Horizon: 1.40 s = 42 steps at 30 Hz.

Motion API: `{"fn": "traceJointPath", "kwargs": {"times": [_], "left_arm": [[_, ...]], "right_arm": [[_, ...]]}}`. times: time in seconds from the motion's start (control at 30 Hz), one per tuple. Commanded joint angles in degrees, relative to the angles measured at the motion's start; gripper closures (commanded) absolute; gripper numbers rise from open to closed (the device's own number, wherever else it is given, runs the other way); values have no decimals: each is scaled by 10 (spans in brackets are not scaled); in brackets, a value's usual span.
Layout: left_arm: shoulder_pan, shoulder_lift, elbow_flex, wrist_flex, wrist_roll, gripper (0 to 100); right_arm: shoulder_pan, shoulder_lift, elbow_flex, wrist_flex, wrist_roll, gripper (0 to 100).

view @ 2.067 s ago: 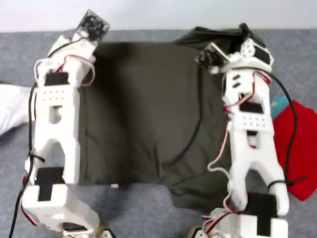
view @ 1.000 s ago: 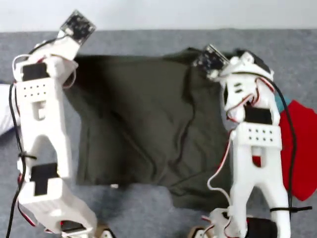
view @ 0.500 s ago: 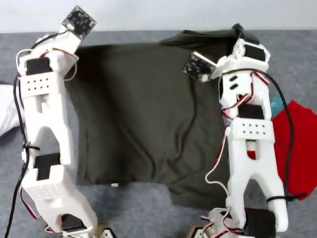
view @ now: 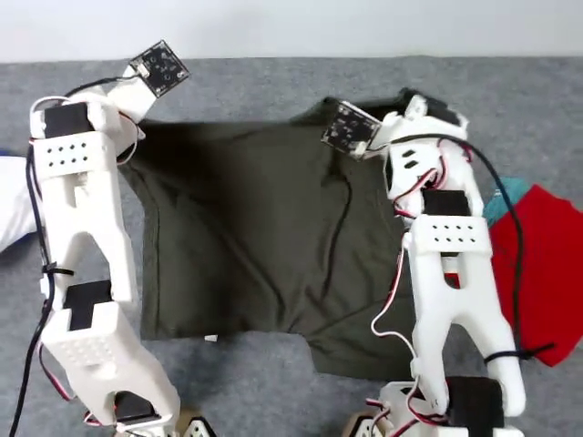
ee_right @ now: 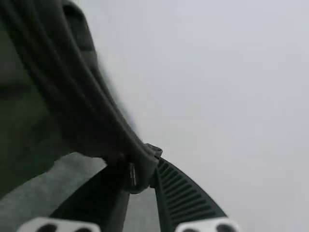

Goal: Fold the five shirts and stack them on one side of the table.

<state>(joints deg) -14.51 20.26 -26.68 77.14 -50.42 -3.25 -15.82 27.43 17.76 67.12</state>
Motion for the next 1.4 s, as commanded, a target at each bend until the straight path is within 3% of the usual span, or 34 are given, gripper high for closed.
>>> {"fn": "traceJointPath", "kwargs": {"times": [0.0,0.33,0.8,1.17,1.37], "left_arm": [[3,-9,-24,42,-6,994],[8,-6,-9,230,-7,993],[13,-12,217,234,33,994],[4,-20,286,234,37,994],[4,-123,358,233,36,994]], "right_arm": [[-9,-29,-39,76,-32,988],[-10,-125,-39,362,-58,988],[-7,-185,-36,652,-114,988],[-6,-187,-38,797,-114,988],[-9,-230,-35,841,-143,988]]}}
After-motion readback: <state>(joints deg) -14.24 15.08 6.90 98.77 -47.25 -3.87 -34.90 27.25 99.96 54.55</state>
